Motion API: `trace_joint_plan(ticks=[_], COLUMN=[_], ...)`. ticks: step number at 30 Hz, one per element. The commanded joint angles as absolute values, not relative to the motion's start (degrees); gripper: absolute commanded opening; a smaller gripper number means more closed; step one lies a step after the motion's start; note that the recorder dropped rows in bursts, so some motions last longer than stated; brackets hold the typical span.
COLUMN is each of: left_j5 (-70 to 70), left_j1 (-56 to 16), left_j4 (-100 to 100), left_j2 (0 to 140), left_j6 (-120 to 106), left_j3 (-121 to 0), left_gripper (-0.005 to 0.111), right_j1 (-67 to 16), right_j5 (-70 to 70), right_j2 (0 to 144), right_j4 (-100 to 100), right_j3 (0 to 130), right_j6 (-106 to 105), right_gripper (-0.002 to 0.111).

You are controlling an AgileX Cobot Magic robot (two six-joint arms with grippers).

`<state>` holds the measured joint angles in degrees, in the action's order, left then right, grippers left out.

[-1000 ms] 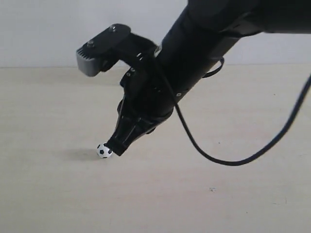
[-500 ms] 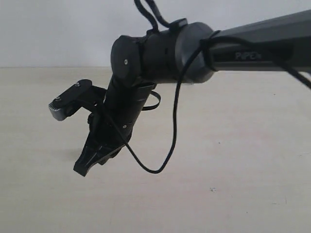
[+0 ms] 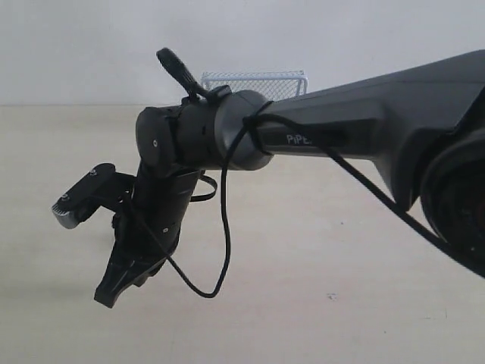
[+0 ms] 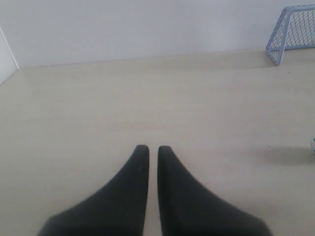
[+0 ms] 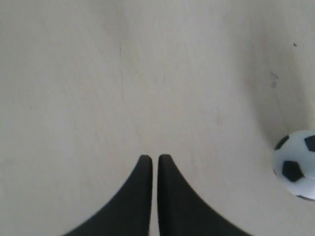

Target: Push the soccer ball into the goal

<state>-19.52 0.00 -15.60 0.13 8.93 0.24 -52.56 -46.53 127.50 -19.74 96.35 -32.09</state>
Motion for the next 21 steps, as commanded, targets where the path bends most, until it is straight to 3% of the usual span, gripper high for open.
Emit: trace_joint_plan(ticks=[1, 7, 11, 13, 15, 21], left_j5=[-19.3, -19.3, -19.3, -19.3, -19.3, -19.3], left_j1=[0.1, 0.1, 0.1, 0.1, 0.1, 0.1], left_j4=[-15.8, -15.8, -15.8, -15.8, -15.8, -15.8], left_j2=[0.0, 0.0, 0.0, 0.0, 0.0, 0.0], left_j6=[9.5, 9.5, 9.5, 9.5, 9.5, 9.5], left_j3=[0.0, 0.0, 0.0, 0.0, 0.0, 0.0], left_gripper=[0.006, 0.006, 0.006, 0.006, 0.006, 0.006], right_j1=[-52.5, -51.6, -45.7, -43.9, -44.8, -51.2], right_j5=[-44.2, -41.5, -34.1, -38.6, -46.1, -52.9], right_j2=[128.0, 128.7, 129.3, 127.9, 125.3, 116.9], right_j4=[-20.1, -16.6, 6.8, 21.2, 29.4, 31.1], right_j3=[96.6, 96.6, 100.7, 103.9, 104.6, 95.2], right_j6=[-33.7, -32.6, -8.8, 6.7, 8.3, 4.8], right_gripper=[0.0, 0.0, 0.0, 0.0, 0.0, 0.0])
